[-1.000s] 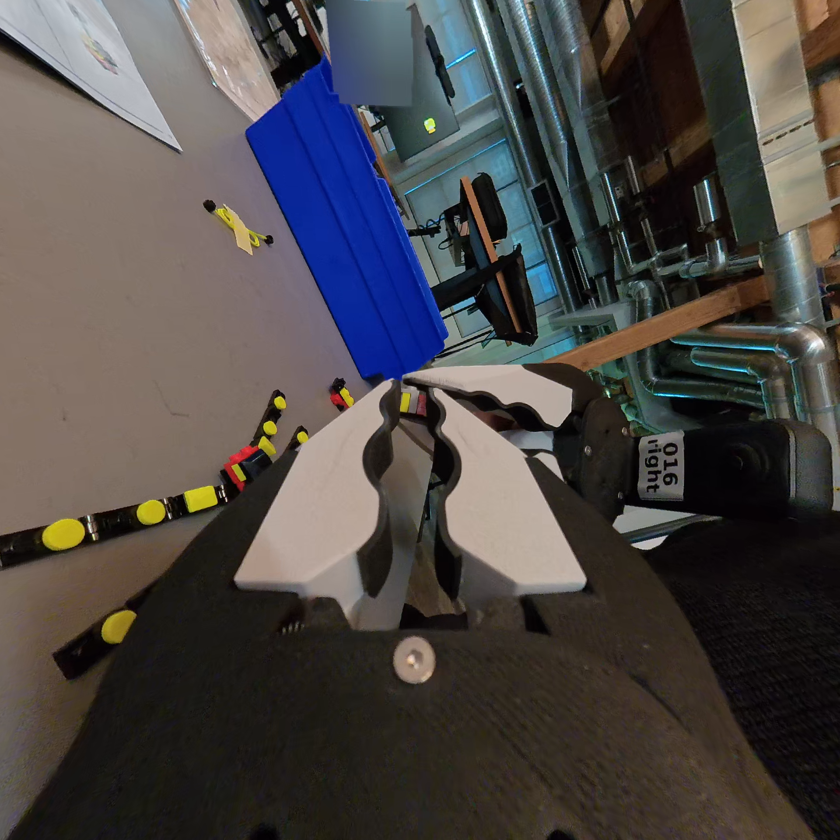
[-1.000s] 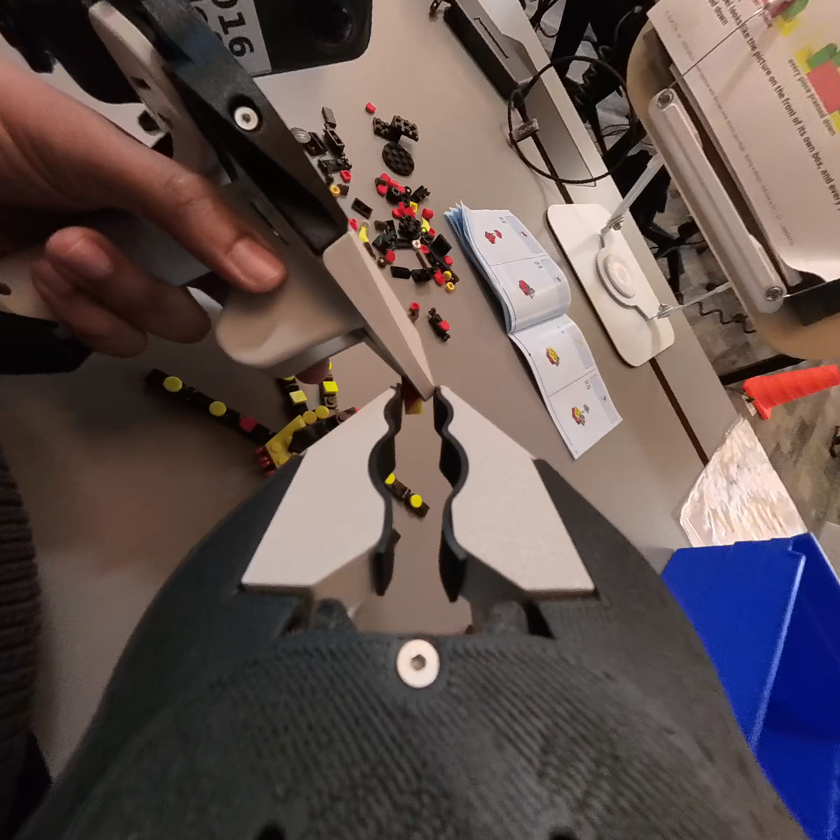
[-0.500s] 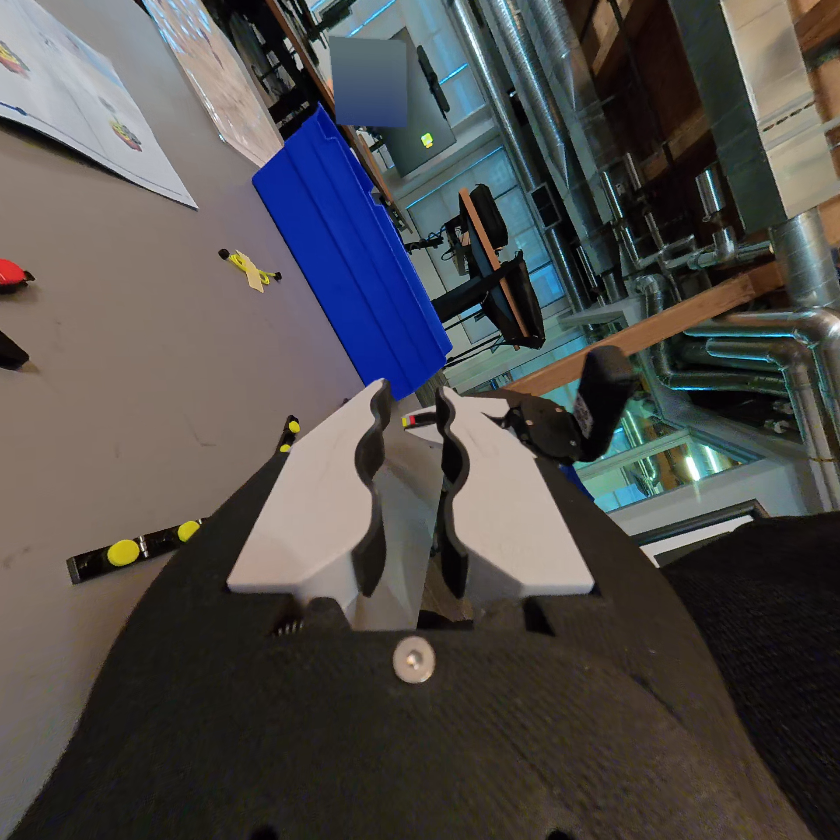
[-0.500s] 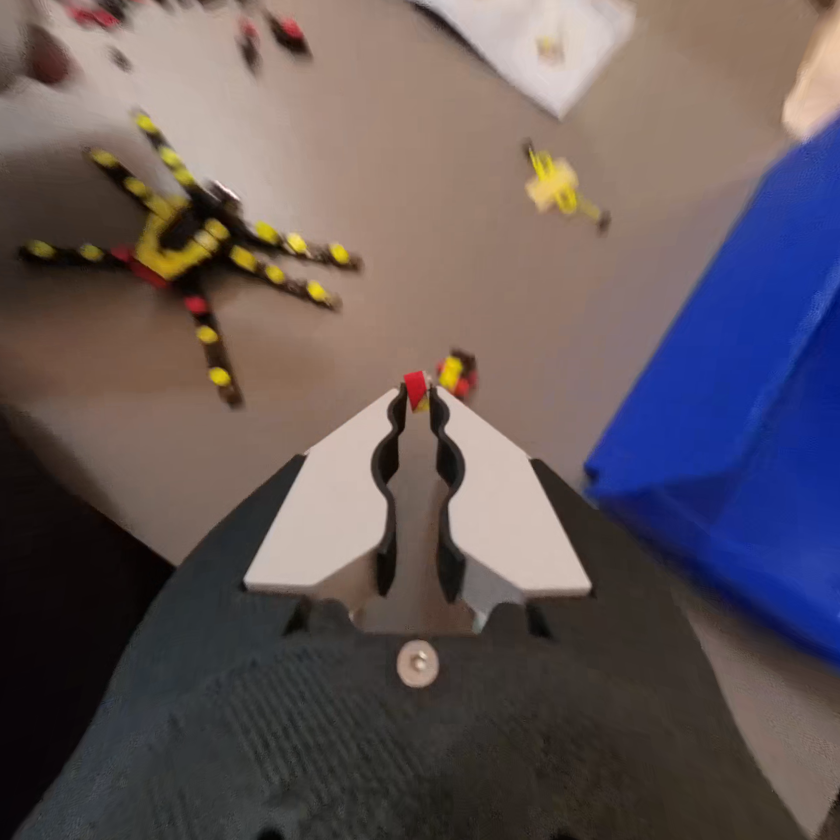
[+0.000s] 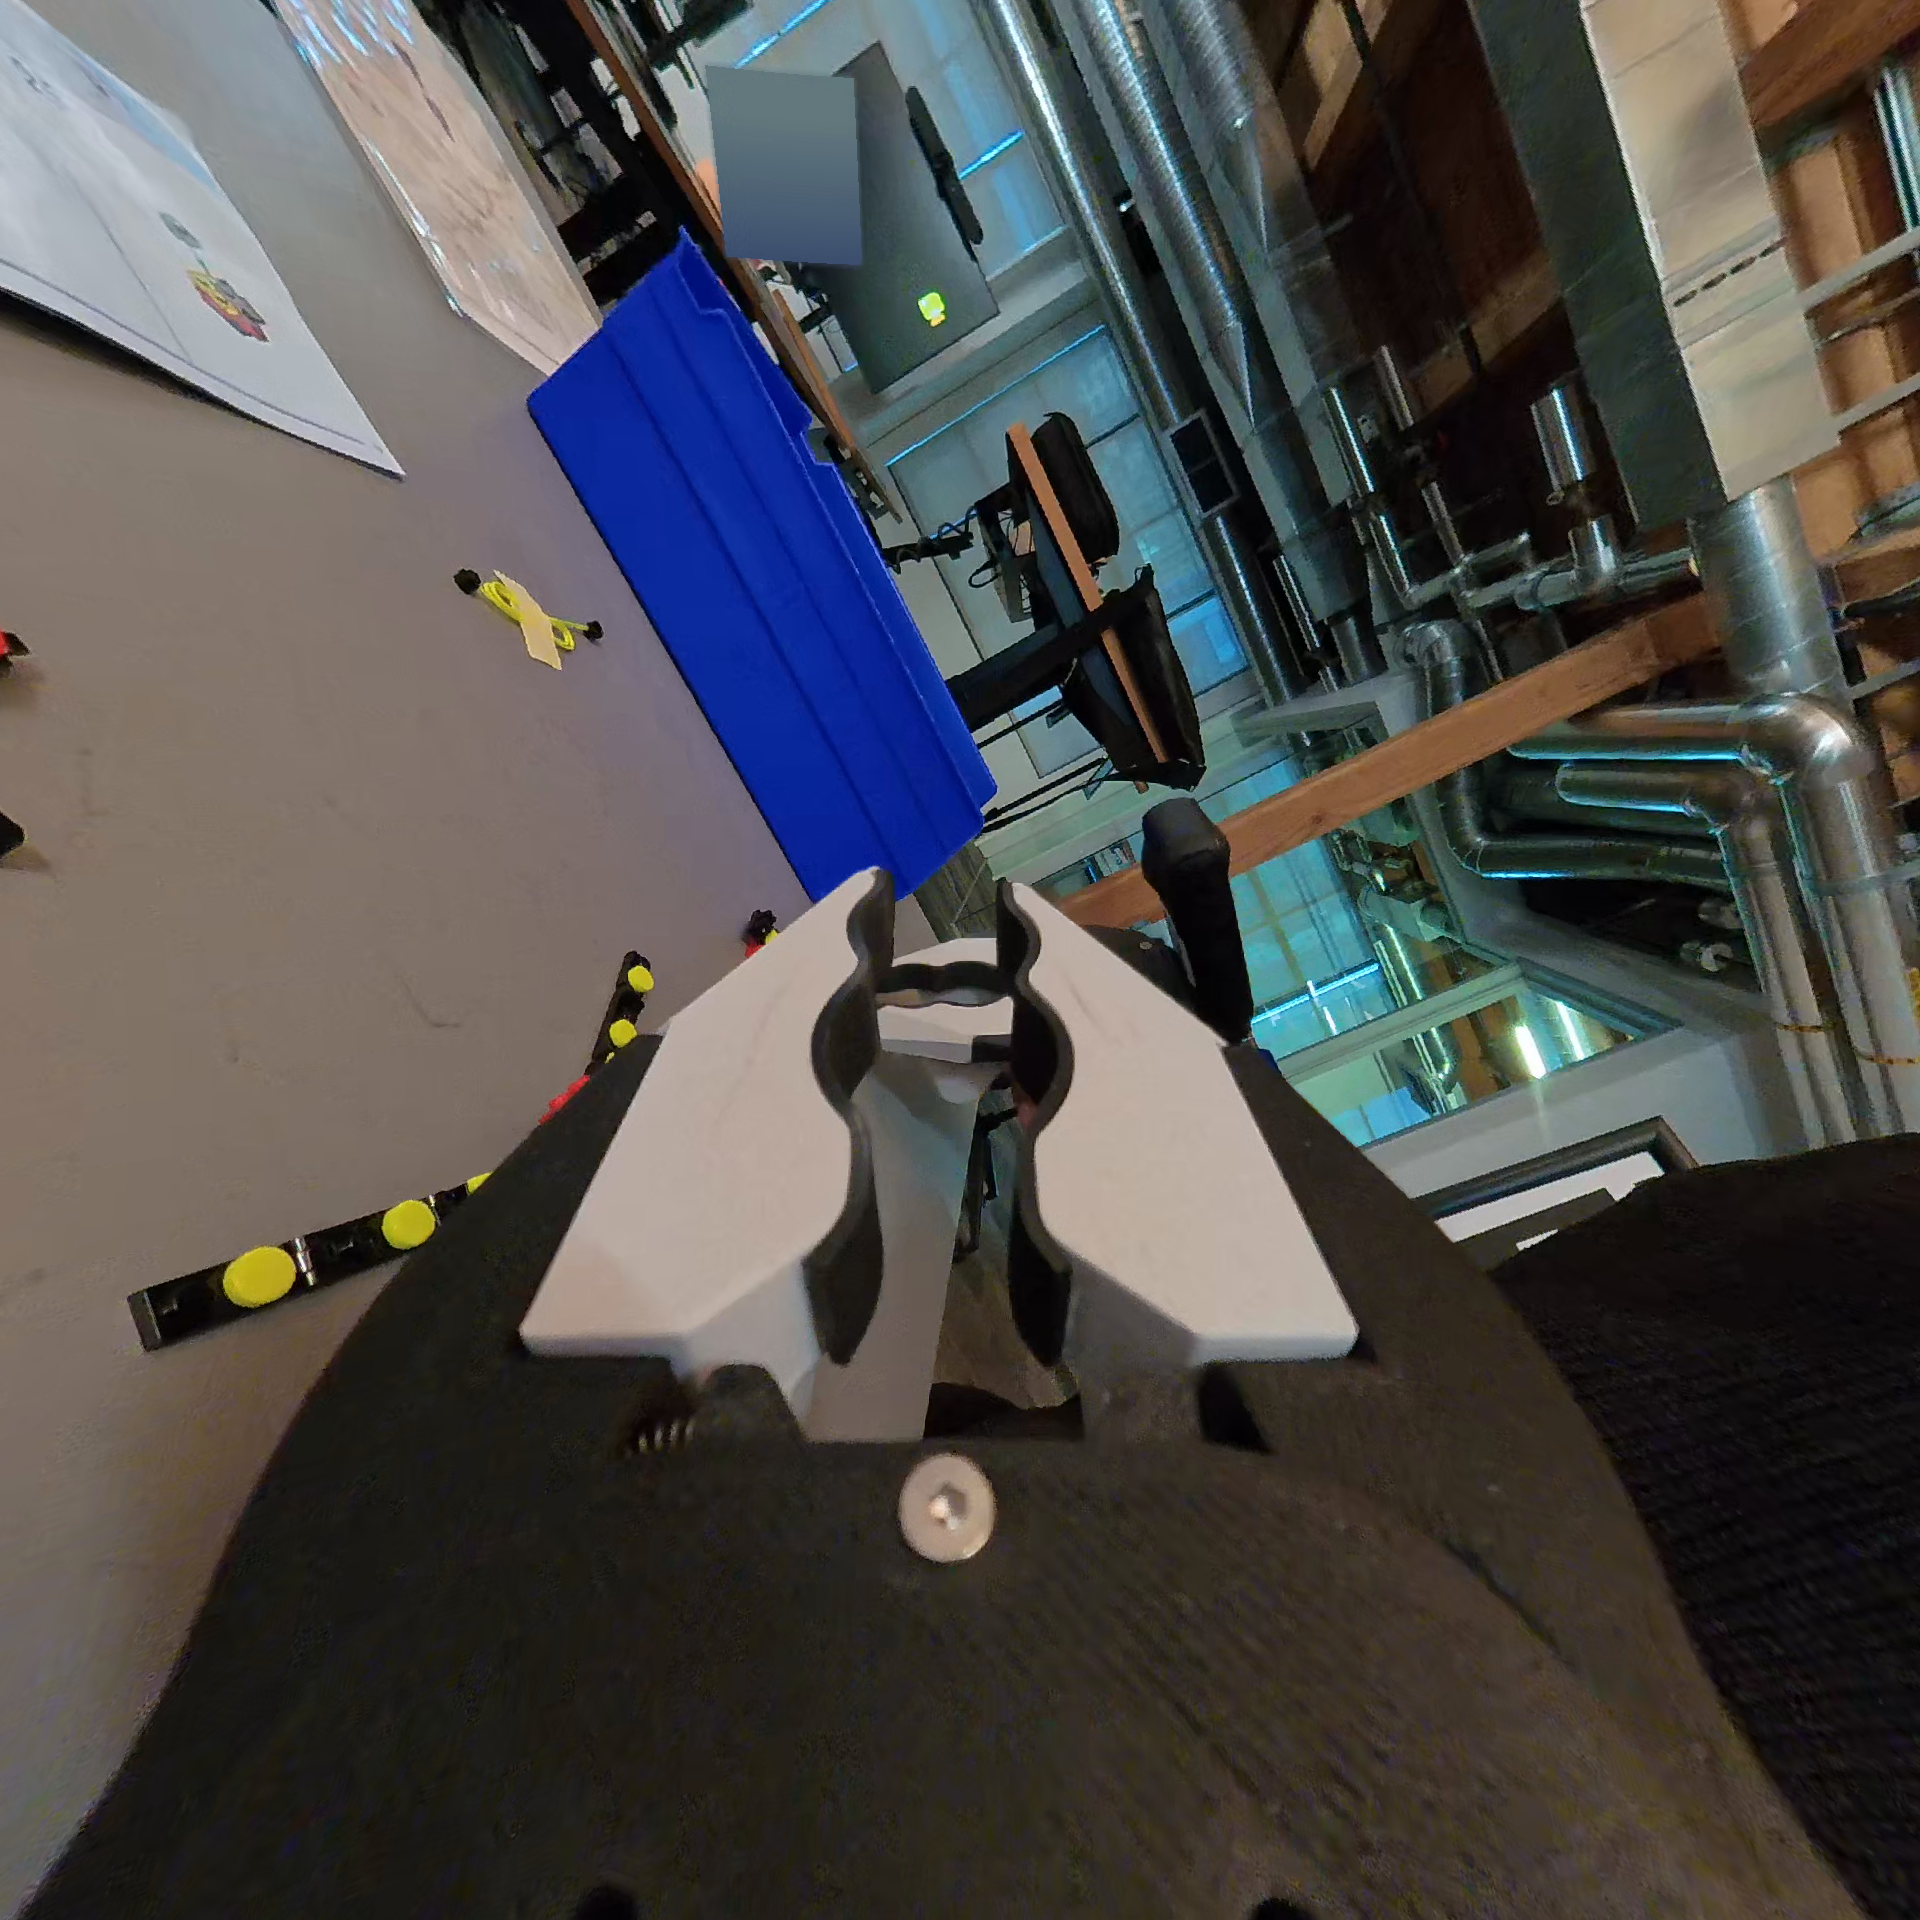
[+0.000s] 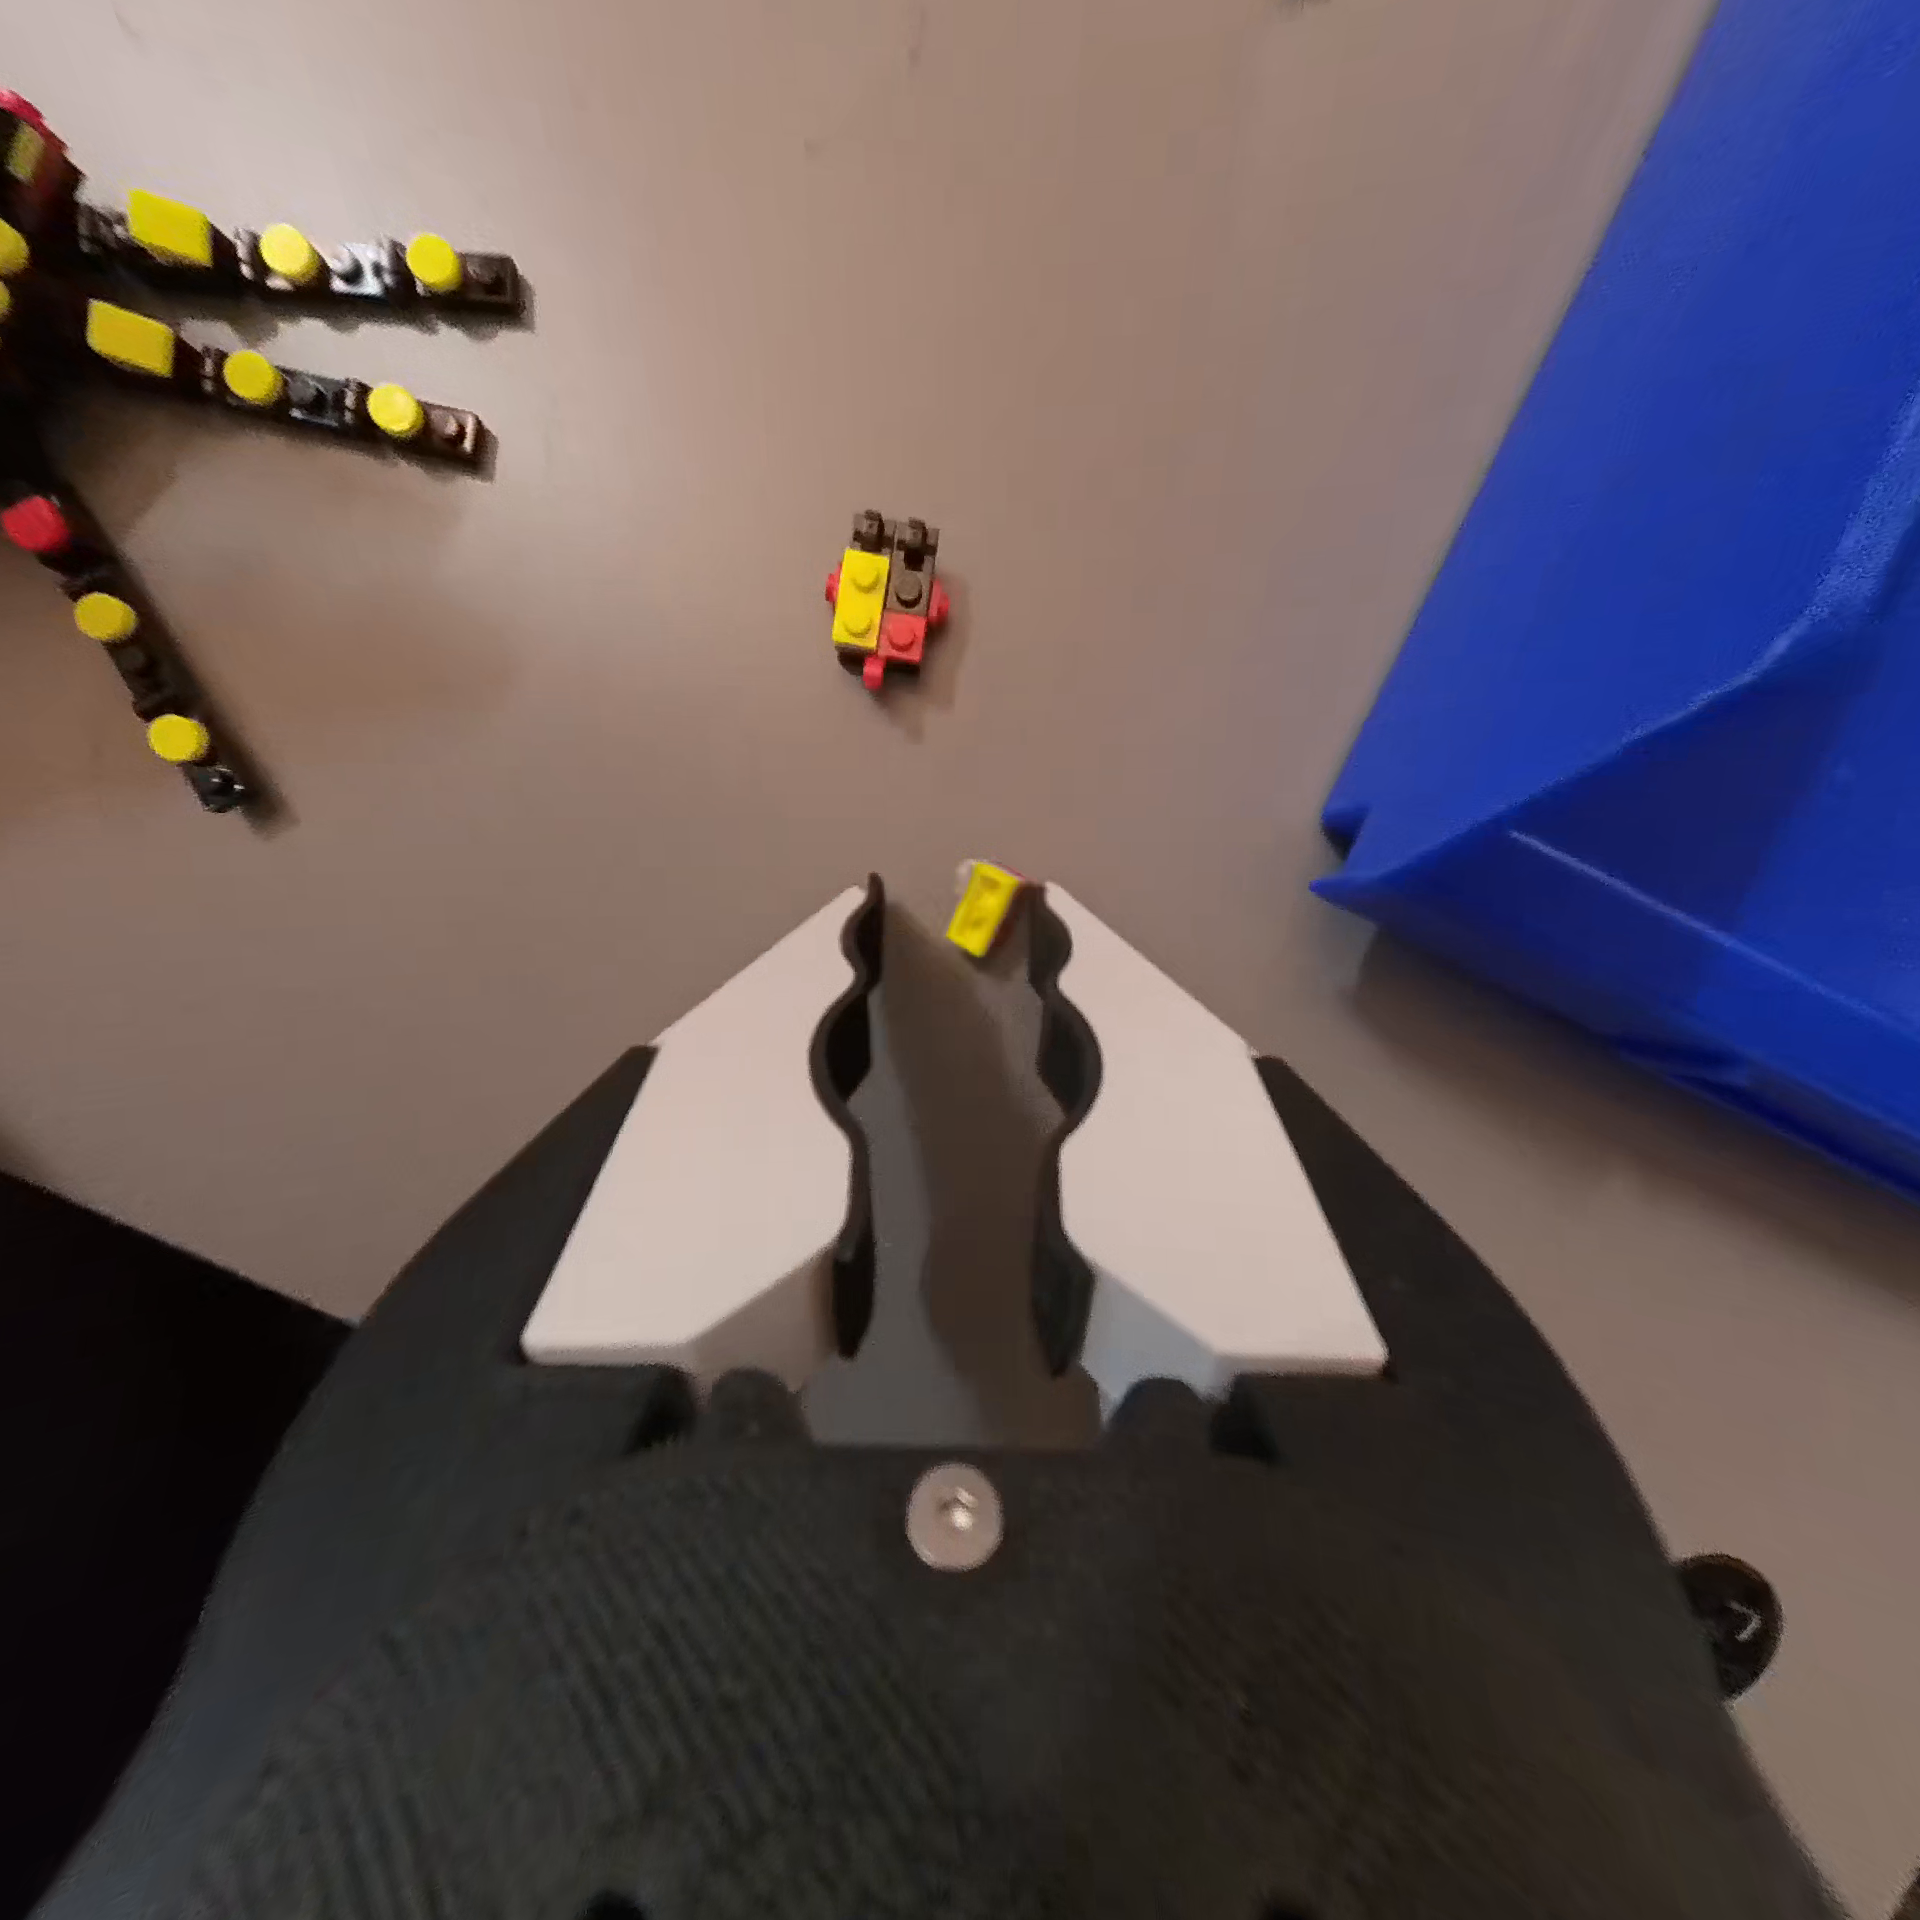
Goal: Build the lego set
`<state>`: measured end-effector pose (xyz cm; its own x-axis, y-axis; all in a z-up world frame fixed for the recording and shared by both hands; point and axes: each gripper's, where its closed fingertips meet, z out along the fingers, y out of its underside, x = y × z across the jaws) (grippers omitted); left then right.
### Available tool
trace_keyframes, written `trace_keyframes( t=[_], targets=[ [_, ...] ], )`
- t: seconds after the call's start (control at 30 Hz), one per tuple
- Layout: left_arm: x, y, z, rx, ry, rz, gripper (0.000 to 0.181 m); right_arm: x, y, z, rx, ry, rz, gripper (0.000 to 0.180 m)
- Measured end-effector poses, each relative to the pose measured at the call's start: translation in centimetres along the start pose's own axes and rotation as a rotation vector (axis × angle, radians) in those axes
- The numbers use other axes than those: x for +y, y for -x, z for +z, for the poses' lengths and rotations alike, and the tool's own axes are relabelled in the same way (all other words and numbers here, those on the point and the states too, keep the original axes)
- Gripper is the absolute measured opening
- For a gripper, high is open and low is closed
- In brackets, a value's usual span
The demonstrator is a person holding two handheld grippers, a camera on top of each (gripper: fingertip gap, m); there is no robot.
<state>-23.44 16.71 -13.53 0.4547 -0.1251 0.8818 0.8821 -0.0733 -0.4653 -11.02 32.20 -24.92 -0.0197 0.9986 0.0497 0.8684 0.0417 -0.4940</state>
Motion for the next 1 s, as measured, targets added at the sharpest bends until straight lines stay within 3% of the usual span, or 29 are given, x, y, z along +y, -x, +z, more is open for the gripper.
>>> trace_keyframes(
  t=[0.03,0.07,0.27,0.5,0.63,0.73,0.87,1.0],
  targets=[
    [0.0,0.0,0.0,0.001,0.000,0.001,0.016,-0.2,0.0,-0.2,-0.017,-0.012,0.003,0.030],
    [0.0,0.0,0.0,0.003,0.001,0.000,0.015,-0.4,0.1,-0.5,-0.034,-0.031,0.002,0.036],
    [0.2,-0.1,0.1,0.013,0.008,-0.008,0.014,-0.8,-1.2,-2.1,-0.054,-0.096,0.039,0.027],
    [0.0,0.1,-0.1,0.007,-0.001,-0.013,0.013,0.0,-1.0,-0.5,-0.088,-0.058,0.071,0.025],
    [0.0,0.1,-0.1,0.003,0.001,-0.011,0.014,0.0,-0.6,0.2,-0.093,-0.043,0.058,0.010],
    [0.2,0.2,0.0,0.004,0.008,-0.013,0.015,-1.2,0.4,0.0,-0.141,-0.098,0.070,0.010],
    [0.8,-0.4,0.3,0.039,0.038,0.008,0.016,-4.4,3.7,-1.7,-0.355,-0.233,0.141,0.010],
    [2.8,-2.6,0.9,0.171,0.157,0.074,0.017,-8.7,9.5,-6.8,-0.786,-0.421,0.155,0.009]
  ],
)
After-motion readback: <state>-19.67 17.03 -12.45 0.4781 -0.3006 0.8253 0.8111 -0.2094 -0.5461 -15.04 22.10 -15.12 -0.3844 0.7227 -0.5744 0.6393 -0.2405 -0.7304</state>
